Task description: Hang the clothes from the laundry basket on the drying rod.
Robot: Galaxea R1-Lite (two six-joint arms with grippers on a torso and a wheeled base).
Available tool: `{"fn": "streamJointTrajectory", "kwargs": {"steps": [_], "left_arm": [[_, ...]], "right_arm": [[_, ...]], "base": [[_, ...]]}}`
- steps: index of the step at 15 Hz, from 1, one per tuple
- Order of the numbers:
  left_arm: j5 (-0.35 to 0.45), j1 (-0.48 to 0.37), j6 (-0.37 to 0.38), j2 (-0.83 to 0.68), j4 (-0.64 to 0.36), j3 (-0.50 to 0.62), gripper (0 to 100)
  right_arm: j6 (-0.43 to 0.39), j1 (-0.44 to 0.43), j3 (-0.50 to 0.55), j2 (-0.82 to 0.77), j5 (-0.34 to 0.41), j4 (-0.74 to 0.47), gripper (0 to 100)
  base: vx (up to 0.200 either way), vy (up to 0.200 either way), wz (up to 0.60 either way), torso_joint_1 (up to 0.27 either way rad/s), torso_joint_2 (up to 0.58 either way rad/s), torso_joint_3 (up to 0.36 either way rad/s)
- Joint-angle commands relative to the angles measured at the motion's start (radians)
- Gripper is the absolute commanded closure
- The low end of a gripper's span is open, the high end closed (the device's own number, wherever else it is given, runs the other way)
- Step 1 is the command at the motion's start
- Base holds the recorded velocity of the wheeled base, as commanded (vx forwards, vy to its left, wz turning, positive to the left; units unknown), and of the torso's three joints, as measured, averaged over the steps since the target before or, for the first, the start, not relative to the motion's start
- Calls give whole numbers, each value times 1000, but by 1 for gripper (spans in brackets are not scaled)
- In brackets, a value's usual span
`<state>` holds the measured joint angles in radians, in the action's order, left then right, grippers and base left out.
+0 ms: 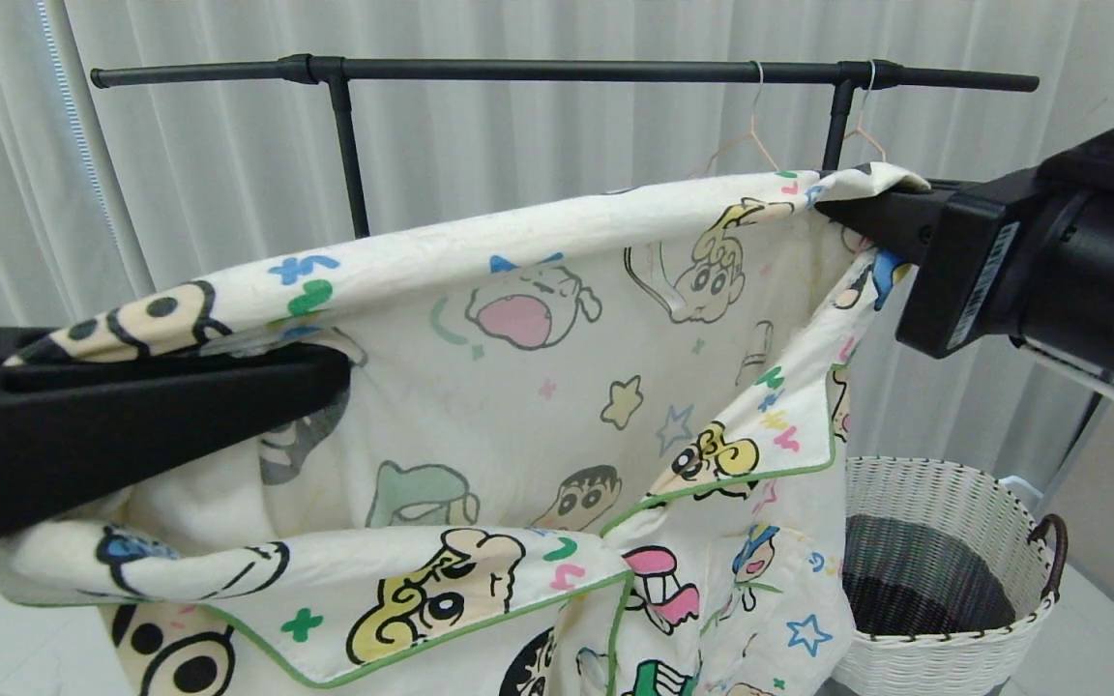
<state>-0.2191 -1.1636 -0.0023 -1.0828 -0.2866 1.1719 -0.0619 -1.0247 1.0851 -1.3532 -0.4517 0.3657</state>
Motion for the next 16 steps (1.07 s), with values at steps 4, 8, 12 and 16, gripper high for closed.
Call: {"fn": "streamJointTrajectory", "kwargs": {"steps": [4, 8, 12, 16], "left_arm": [[-2, -22, 12, -5, 1, -1, 100], [6, 110, 120, -42, 10, 2, 100], [6, 144, 120, -83, 92, -1, 100], [6, 167, 127, -141, 167, 3, 100]], "right_arm": [[-16, 29, -7, 45, -5, -16, 100], [-30, 103, -8, 160, 2, -171, 100], [-32, 101, -10, 258, 1, -315, 100], [-62, 97, -10, 292, 1, -355, 100]], "base": [[0, 0, 0, 0, 0, 0], [0, 0, 0, 0, 0, 0], [0, 0, 0, 0, 0, 0], [0, 0, 0, 0, 0, 0]]}}
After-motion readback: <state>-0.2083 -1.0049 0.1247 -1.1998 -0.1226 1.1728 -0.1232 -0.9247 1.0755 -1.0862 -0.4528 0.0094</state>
